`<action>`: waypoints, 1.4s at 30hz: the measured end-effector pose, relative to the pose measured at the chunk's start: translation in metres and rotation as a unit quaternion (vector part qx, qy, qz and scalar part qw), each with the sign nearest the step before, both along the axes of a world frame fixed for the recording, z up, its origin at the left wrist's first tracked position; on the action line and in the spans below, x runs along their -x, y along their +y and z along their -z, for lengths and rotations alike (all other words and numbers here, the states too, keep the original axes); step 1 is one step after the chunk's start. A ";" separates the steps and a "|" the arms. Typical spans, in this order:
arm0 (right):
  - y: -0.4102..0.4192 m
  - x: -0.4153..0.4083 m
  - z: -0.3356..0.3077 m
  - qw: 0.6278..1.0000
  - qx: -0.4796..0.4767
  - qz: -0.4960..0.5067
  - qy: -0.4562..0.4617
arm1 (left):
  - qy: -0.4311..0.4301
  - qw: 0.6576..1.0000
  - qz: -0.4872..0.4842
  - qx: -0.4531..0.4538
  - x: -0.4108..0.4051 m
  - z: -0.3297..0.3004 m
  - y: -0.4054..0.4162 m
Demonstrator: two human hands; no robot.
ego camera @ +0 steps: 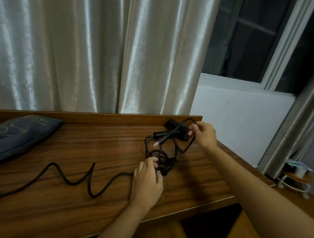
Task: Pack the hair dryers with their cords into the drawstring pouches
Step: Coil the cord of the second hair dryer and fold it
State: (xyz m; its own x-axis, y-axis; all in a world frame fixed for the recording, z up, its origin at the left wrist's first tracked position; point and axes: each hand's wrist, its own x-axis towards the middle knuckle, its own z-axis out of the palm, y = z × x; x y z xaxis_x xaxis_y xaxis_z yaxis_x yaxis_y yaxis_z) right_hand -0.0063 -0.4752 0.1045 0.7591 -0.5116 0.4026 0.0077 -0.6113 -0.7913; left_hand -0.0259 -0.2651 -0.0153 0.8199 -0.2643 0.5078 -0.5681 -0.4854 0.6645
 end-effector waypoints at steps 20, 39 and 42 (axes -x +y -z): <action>-0.136 0.055 0.089 0.897 -0.220 0.366 0.113 | -0.054 0.981 0.048 -0.178 0.003 0.003 -0.012; -0.103 0.045 0.107 0.982 0.022 0.186 0.023 | -0.065 0.984 0.043 -0.158 0.001 0.006 -0.013; -0.104 0.042 0.110 0.980 0.053 0.172 0.089 | -0.072 0.984 0.036 -0.158 0.001 0.004 -0.013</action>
State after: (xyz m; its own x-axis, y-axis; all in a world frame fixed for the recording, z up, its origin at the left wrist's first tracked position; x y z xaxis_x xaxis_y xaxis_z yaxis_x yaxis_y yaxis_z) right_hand -0.0482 -0.5787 -0.0051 0.6128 -0.7118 0.3432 -0.3457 -0.6320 -0.6936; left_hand -0.0268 -0.2782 -0.0196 0.7193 -0.4819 0.5003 -0.6852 -0.6106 0.3970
